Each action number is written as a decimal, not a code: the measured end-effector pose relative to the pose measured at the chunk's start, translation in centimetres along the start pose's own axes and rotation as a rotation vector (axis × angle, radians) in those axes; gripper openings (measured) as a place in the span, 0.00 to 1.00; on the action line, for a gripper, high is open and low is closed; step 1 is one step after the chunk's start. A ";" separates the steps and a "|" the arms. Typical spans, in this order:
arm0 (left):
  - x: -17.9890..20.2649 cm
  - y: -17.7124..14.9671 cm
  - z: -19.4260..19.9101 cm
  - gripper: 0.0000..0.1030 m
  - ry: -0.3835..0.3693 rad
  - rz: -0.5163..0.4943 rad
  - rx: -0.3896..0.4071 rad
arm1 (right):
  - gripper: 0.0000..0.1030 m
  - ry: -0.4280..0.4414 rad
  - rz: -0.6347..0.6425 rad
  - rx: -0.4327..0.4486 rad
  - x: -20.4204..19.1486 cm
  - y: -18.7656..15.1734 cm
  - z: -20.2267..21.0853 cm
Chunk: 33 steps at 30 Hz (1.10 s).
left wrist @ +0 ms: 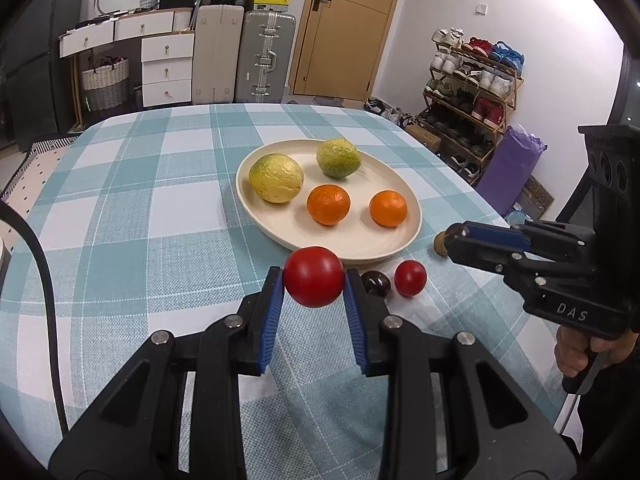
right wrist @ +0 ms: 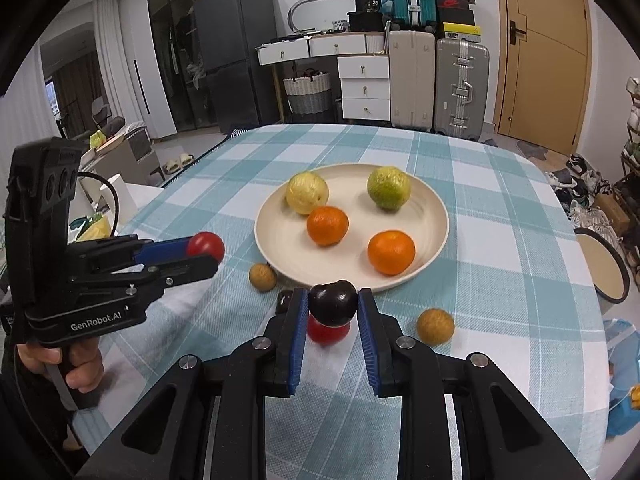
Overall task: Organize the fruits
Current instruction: 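Carry the tomato and plum onto the cream plate and open both grippers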
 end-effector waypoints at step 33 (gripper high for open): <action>-0.4 4.3 -4.7 0.27 0.011 -0.042 -0.030 | 0.25 0.030 -0.055 0.001 1.2 2.2 -2.9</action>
Point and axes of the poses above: each gripper's, at about its wrist camera, not at the fingertips, and z roughly against the way its jaws point, x to its right, y to its top, the point moved 9 cm from there along -z, roughly the way its jaws point, and after that the axes turned 10 degrees about -z, right-handed, at the moved point
